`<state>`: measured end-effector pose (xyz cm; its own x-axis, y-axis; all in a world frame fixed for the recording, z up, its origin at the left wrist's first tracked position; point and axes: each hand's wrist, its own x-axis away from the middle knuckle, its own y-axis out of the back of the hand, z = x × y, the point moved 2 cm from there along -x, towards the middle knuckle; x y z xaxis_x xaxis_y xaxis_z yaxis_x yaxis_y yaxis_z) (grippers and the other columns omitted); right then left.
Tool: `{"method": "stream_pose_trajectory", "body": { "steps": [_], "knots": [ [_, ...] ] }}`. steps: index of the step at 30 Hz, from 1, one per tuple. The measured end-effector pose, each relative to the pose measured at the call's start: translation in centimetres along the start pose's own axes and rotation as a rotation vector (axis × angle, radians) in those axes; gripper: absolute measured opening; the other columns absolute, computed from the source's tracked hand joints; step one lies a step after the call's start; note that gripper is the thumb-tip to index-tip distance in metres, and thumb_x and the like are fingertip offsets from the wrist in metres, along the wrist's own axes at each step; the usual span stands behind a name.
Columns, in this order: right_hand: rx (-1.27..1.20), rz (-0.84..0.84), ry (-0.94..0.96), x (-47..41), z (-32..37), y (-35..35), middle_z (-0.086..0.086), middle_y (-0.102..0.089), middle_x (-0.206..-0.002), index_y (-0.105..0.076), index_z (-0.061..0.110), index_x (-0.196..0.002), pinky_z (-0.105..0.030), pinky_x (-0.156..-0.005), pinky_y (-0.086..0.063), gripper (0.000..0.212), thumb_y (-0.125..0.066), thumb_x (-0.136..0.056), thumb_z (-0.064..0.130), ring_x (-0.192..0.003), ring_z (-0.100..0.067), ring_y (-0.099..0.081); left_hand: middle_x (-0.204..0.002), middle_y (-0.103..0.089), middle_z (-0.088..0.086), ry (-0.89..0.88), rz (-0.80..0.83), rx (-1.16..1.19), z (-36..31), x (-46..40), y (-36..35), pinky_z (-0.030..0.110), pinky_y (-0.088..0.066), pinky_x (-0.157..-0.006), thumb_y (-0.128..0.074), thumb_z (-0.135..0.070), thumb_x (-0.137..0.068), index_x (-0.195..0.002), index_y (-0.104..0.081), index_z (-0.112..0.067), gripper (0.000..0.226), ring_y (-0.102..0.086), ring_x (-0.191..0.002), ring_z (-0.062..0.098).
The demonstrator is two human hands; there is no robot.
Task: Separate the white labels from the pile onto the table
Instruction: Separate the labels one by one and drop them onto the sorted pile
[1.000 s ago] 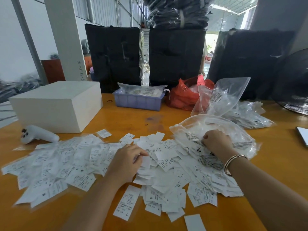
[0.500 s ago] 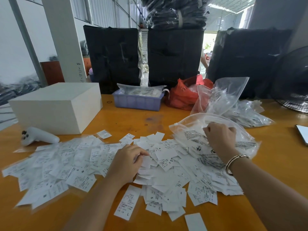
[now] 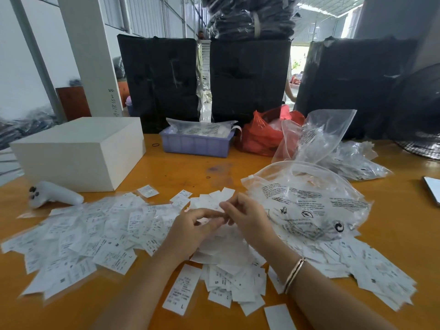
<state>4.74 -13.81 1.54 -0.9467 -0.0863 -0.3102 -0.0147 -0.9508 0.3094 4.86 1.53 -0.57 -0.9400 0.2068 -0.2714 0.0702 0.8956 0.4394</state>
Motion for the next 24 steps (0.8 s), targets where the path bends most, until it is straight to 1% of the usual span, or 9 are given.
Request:
{"method": "stream_pose_trajectory", "body": {
  "steps": [1,3,6,8,11,16,19,22,24],
  "knots": [
    [0.006,-0.004,-0.004,0.1,-0.3,-0.2,0.011,-0.065,-0.057,-0.060,0.025,-0.076,-0.016,-0.056,-0.045,0.015,-0.062,-0.091,0.022,-0.055,0.000,-0.055,-0.089,-0.071,-0.020,0.003,-0.038,0.009,0.0,0.0,0.0,0.009,-0.045,-0.072,-0.068,-0.038,-0.084,-0.087,-0.072,-0.037,0.005,-0.062,-0.086,-0.005],
    [0.062,-0.029,0.014,0.4,-0.7,-0.1,0.012,-0.067,-0.063,-0.060,0.034,-0.087,-0.015,-0.059,-0.044,0.012,-0.057,-0.093,0.024,-0.060,0.003,-0.057,-0.083,-0.072,-0.017,0.029,-0.122,0.080,0.2,-0.2,0.2,0.004,-0.044,-0.067,-0.068,-0.026,-0.086,-0.082,-0.072,-0.031,0.008,-0.063,-0.082,-0.005],
    [0.365,-0.051,0.098,0.6,-1.3,1.2,0.011,-0.068,-0.097,-0.055,0.035,-0.117,-0.022,-0.080,-0.046,0.026,-0.050,-0.095,0.023,-0.088,-0.001,-0.059,-0.082,-0.074,-0.015,0.089,-0.209,0.213,0.5,-0.3,0.8,0.000,-0.042,-0.063,-0.064,-0.020,-0.089,-0.086,-0.072,-0.023,0.009,-0.064,-0.079,-0.009],
    [0.688,0.058,0.136,0.9,-1.9,1.6,0.010,-0.057,-0.126,-0.050,0.030,-0.130,-0.031,-0.101,-0.033,0.040,-0.050,-0.091,0.021,-0.117,-0.009,-0.047,-0.081,-0.074,-0.014,0.115,-0.249,0.275,0.7,-0.5,0.9,0.000,-0.042,-0.060,-0.062,-0.017,-0.090,-0.088,-0.070,-0.020,0.008,-0.064,-0.077,-0.009],
    [0.927,0.191,0.144,1.2,-2.6,1.1,0.014,-0.047,-0.138,-0.046,0.031,-0.135,-0.033,-0.107,-0.023,0.045,-0.046,-0.090,0.027,-0.128,-0.011,-0.037,-0.080,-0.074,-0.013,0.145,-0.276,0.322,0.8,-0.6,0.8,0.003,-0.045,-0.058,-0.062,-0.014,-0.090,-0.090,-0.066,-0.019,0.006,-0.067,-0.078,-0.005],
    [0.862,0.071,0.222,1.1,-2.4,0.9,0.014,-0.063,-0.117,-0.061,0.030,-0.120,-0.028,-0.096,-0.034,0.030,-0.040,-0.099,0.029,-0.111,-0.009,-0.053,-0.081,-0.074,-0.015,0.144,-0.294,0.321,1.1,-0.5,1.0,0.004,-0.046,-0.060,-0.064,-0.012,-0.089,-0.093,-0.065,-0.022,0.012,-0.068,-0.079,-0.003],
    [0.654,-0.060,0.184,1.1,-2.3,1.4,0.011,-0.068,-0.099,-0.064,0.027,-0.117,-0.021,-0.078,-0.042,0.027,-0.045,-0.098,0.023,-0.089,-0.005,-0.059,-0.083,-0.073,-0.019,0.139,-0.301,0.288,1.0,-0.4,1.1,0.005,-0.047,-0.060,-0.063,-0.018,-0.090,-0.094,-0.068,-0.029,0.012,-0.066,-0.080,-0.007],
    [0.449,-0.184,0.190,1.1,-2.3,1.9,0.010,-0.050,-0.058,-0.053,0.036,-0.128,-0.023,-0.050,-0.038,0.038,-0.049,-0.095,0.017,-0.051,-0.006,-0.045,-0.080,-0.072,-0.021,0.141,-0.311,0.246,0.7,-0.5,1.1,0.005,-0.045,-0.058,-0.062,-0.025,-0.090,-0.087,-0.069,-0.032,0.010,-0.064,-0.077,-0.008],
    [0.390,-0.221,0.232,1.2,-2.1,2.0,0.011,-0.040,-0.052,-0.043,0.044,-0.133,-0.027,-0.047,-0.037,0.049,-0.050,-0.094,0.015,-0.047,-0.009,-0.040,-0.075,-0.071,-0.024,0.143,-0.302,0.213,0.5,-0.5,1.0,0.002,-0.043,-0.056,-0.064,-0.027,-0.088,-0.083,-0.068,-0.032,0.008,-0.061,-0.075,-0.012]
  ]
}}
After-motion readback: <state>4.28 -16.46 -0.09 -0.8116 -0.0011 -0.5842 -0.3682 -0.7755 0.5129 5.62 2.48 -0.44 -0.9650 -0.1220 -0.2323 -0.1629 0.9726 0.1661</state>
